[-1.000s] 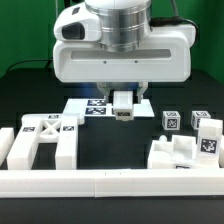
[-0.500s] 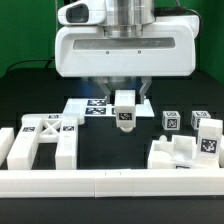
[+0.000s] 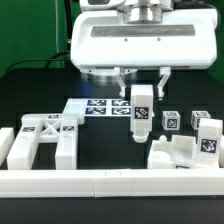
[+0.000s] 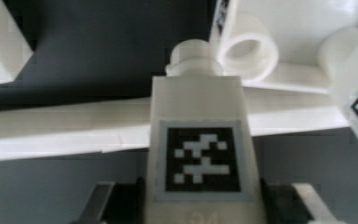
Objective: Assemble chair
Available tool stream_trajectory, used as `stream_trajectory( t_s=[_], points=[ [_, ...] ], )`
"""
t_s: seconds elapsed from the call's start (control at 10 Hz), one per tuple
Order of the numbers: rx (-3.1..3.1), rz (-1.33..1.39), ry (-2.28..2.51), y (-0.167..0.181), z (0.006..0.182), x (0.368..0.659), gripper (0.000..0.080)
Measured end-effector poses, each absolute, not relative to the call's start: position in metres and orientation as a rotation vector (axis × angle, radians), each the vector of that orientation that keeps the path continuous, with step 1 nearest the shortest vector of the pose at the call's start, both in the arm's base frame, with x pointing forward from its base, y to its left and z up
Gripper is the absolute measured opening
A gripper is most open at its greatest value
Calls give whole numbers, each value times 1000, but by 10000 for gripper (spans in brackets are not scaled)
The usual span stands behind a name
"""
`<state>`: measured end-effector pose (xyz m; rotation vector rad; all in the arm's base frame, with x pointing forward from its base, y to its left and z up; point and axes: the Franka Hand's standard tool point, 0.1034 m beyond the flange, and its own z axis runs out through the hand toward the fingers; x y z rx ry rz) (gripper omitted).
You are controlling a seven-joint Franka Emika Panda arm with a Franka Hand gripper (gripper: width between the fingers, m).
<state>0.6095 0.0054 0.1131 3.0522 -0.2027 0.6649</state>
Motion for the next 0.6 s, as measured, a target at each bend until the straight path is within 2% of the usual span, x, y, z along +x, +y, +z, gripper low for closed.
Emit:
stream_trajectory(
  t_s=[0.1,0.6],
  points=[
    [3004,803,-192,4,114,611,287],
    [3014,804,-148,27,105,620,287]
  ],
)
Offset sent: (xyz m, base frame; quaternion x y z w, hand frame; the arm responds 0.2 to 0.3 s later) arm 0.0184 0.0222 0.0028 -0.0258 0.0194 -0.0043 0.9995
